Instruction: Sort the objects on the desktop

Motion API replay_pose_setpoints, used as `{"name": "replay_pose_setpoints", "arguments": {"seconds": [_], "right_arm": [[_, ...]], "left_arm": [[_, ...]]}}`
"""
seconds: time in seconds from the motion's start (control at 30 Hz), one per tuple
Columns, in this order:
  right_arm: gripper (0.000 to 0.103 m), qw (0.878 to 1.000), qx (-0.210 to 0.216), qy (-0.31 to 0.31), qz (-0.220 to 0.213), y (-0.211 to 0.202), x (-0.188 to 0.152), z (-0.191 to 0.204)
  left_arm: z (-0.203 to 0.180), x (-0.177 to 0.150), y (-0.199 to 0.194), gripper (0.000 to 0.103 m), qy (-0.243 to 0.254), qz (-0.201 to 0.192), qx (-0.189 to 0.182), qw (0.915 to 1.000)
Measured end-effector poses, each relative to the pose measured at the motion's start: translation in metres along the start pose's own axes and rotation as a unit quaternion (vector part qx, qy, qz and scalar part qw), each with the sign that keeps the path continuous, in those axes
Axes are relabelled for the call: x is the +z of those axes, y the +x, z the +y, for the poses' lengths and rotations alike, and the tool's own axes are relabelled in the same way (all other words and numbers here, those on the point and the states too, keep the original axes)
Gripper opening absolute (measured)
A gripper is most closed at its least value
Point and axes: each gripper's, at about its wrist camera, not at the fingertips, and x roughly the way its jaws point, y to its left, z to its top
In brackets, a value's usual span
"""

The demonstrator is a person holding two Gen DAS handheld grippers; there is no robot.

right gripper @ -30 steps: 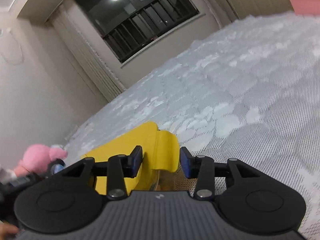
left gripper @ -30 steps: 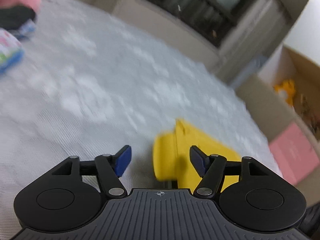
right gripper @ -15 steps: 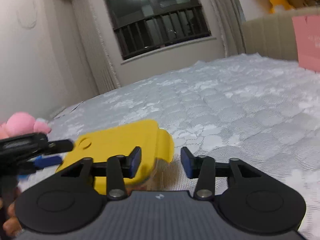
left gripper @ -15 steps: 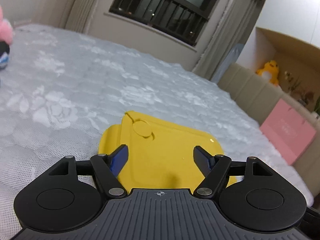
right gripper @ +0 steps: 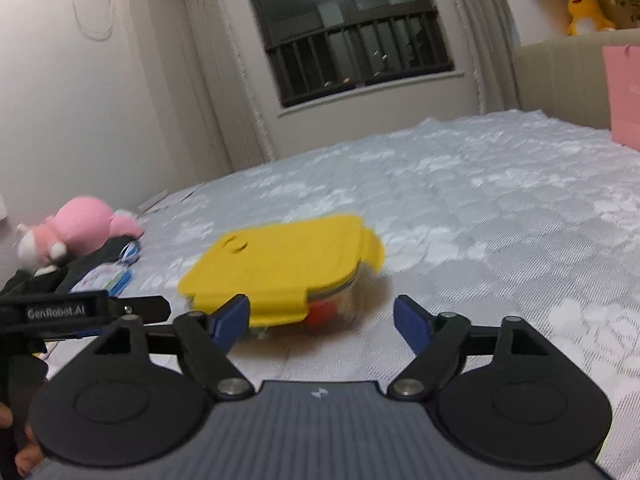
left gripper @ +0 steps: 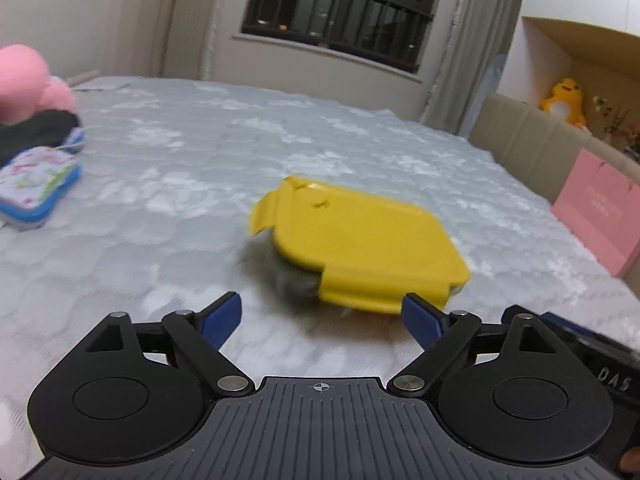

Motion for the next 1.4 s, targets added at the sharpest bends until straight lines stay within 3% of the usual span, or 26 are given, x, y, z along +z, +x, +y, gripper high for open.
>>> {"name": "replay_pose_setpoints", "arguments": {"seconds": [0.1, 0.27, 0.43, 0.53, 0.63, 0.9, 1.4], "right_arm": [[0.090, 1.000, 0.002, -0.011, 0.001, -0.005, -0.009, 0.009], [0.103, 0.998, -0.007, -0.005, -0.054, -0.003, -0.028, 0.010], [0.103, 0.996, -0.041, 0.014, -0.075, 0.027, -0.050, -0.002], [0.103, 0.997, -0.049, 0.043, -0.049, 0.041, -0.062, -0.012], [0.103, 0.996, -0.050, 0.068, -0.039, 0.044, -0.065, -0.019], [0.103, 0.997, -0.065, 0.000, -0.051, 0.043, -0.073, -0.001], [0.103, 0.997, -0.061, -0.002, -0.048, 0.043, -0.074, 0.000]], "left_arm": [[0.004, -0.018, -0.007, 0.094, -0.009, -0.014, 0.005, 0.9999], [0.021, -0.043, 0.011, 0.102, -0.037, -0.100, 0.033, 0.9938], [0.023, -0.048, 0.045, 0.103, -0.013, -0.086, 0.029, 0.9958], [0.013, -0.056, 0.058, 0.103, 0.026, -0.048, 0.037, 0.9979], [0.006, -0.057, 0.060, 0.103, 0.046, -0.041, 0.058, 0.9964], [0.015, -0.065, 0.053, 0.103, 0.011, -0.053, 0.064, 0.9964], [0.016, -0.065, 0.055, 0.103, 0.017, -0.051, 0.066, 0.9964]]}}
